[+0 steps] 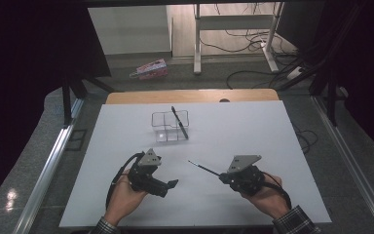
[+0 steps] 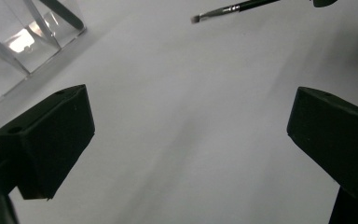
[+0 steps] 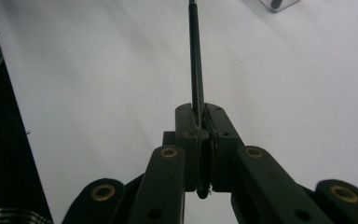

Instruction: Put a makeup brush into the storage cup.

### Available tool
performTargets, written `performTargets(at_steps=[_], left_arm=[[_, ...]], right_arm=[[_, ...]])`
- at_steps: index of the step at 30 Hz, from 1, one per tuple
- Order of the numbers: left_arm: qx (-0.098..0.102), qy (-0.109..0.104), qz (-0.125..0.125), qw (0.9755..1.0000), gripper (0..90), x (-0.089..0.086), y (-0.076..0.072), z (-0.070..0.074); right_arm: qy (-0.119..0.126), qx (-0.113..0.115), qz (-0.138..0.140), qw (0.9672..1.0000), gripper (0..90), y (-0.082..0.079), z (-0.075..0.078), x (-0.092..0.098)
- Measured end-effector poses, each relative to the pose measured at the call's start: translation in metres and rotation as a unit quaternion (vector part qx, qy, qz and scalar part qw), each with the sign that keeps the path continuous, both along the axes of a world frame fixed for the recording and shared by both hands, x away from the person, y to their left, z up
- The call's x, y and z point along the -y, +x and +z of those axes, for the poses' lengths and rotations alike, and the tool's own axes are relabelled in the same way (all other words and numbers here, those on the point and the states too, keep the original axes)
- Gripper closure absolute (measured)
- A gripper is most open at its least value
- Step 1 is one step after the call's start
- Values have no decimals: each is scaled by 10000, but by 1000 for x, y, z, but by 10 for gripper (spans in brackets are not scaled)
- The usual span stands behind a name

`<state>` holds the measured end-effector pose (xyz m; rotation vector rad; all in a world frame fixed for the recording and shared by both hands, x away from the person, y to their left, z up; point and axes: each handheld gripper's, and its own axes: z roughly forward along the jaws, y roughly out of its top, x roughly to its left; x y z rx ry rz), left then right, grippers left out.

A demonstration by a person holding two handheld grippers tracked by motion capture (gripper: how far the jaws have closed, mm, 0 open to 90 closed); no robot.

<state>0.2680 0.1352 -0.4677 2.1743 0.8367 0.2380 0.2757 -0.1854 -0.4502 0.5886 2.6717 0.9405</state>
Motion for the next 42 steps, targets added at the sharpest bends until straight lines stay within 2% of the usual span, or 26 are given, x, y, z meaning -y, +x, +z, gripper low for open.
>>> performTargets(at_steps=[3,10,14,21,25,28,30,34,36,39,42], left_arm=[[-27,-129,49,9999,0,-2,0,-1],[15,-263,104,9996,0,-3,1,-3],[-115,-423,64,9990,0,-2,3,-5],[-209,-762,138,9968,0,-4,6,-1],[-172,-827,191,9962,0,-4,6,2],[-193,-942,192,9952,0,-3,6,5],[-213,-966,166,9950,0,-1,6,7],[-250,-848,90,9960,0,5,5,11],[-297,-857,83,9958,0,8,5,11],[-421,-1062,59,9934,0,10,7,11],[-562,-1394,-26,9886,0,9,9,12]], right_arm=[[18,76,-37,10000,849,0,0,2],[196,168,-183,9995,849,0,1,3],[254,243,-216,9991,849,0,2,5],[539,390,-334,9972,849,-2,5,6],[798,429,-394,9951,849,-3,5,5],[894,506,-410,9939,849,-5,6,3],[943,554,-393,9932,849,-7,7,2],[1009,644,-370,9921,849,-10,7,-2],[1089,633,-362,9914,849,-11,7,-3],[1203,618,-348,9902,849,-12,7,-4],[1273,653,-350,9891,849,-13,7,-6]])
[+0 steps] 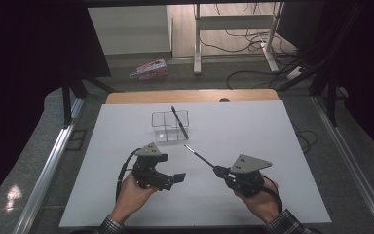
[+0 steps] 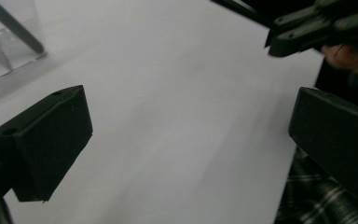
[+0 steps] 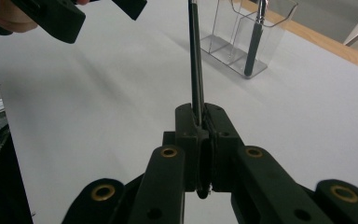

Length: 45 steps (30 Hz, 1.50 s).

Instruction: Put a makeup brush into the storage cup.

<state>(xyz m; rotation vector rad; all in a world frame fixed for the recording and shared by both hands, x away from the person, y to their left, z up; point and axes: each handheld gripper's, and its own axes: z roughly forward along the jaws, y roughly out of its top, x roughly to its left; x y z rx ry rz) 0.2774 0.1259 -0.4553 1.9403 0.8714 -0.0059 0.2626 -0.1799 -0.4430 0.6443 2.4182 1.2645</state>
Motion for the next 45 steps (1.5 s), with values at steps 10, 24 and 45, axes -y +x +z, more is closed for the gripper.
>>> performTargets(at_steps=[10,24,45], left_arm=[[-328,-694,-90,9970,47,-1,7,-1],[-493,-1262,-267,9904,404,1,11,-1],[-670,-1757,-260,9818,626,-2,14,-3]], right_arm=[[134,38,93,9999,848,-5,-3,-9],[374,80,187,9991,847,-9,-5,-18],[520,64,374,9979,844,-12,-8,-23]])
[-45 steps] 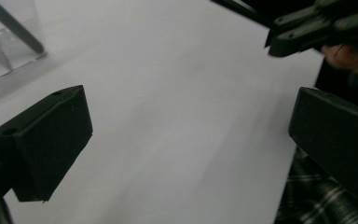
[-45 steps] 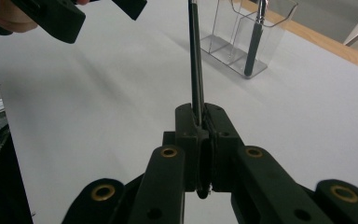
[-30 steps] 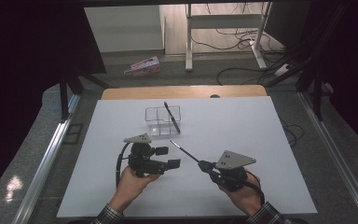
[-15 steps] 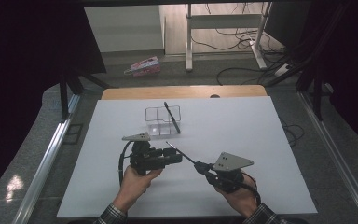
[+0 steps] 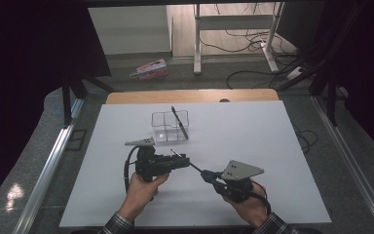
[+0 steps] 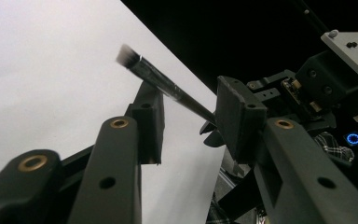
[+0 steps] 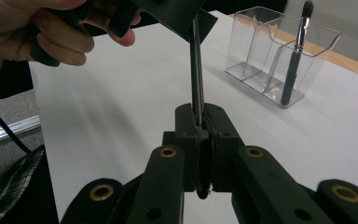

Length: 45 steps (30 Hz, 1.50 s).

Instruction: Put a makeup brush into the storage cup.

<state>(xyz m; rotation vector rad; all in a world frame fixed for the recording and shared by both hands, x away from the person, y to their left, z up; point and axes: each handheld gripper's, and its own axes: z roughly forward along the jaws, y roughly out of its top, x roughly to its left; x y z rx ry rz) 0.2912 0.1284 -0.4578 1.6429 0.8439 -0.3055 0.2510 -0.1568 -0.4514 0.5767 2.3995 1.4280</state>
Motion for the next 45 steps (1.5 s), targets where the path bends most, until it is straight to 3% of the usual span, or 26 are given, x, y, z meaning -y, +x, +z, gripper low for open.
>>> performTargets(at_steps=[12,15,18,21,26,31,34,45], left_arm=[[-104,-193,-76,9997,732,-3,1,-3],[-179,-393,-149,9990,772,-3,2,-4],[-294,-695,-302,9967,830,-4,2,-6],[-203,-617,-312,9974,851,-2,0,-3],[-50,-412,-153,9990,851,-5,-2,1],[62,-216,-20,9997,851,-8,-3,4],[121,-88,39,9999,851,-8,-4,5],[334,275,136,9990,850,-9,-6,9]], right_arm=[[-65,-94,90,9999,842,2,-2,-1],[-89,-121,119,9998,843,2,-3,-1],[-151,-155,159,9996,840,3,-4,-3],[-241,-252,225,9991,819,4,-6,-5],[-390,-457,151,9981,463,9,-11,-8],[-326,-791,88,9963,279,16,-14,-8],[-317,-940,92,9950,238,19,-16,-7],[-357,-1051,132,9937,161,21,-18,-7]])
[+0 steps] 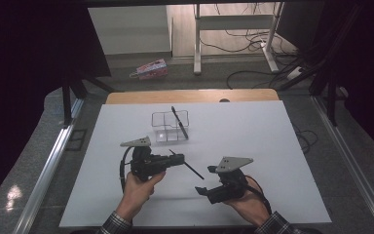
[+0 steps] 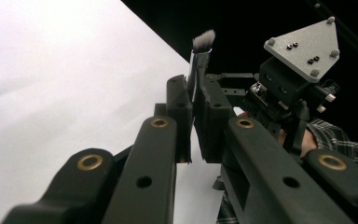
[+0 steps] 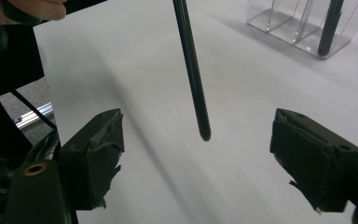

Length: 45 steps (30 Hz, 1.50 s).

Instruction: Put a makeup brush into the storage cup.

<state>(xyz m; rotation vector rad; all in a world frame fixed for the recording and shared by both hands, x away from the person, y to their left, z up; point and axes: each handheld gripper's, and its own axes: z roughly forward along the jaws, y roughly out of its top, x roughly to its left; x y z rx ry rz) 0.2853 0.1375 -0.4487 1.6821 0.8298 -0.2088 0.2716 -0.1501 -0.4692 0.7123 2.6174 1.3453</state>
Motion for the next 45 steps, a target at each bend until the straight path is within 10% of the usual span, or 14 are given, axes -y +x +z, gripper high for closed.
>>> performTargets(at_steps=[45], left_arm=[[490,1090,477,9917,851,-10,-8,13]], right_arm=[[-398,71,-208,9990,44,2,6,33]])
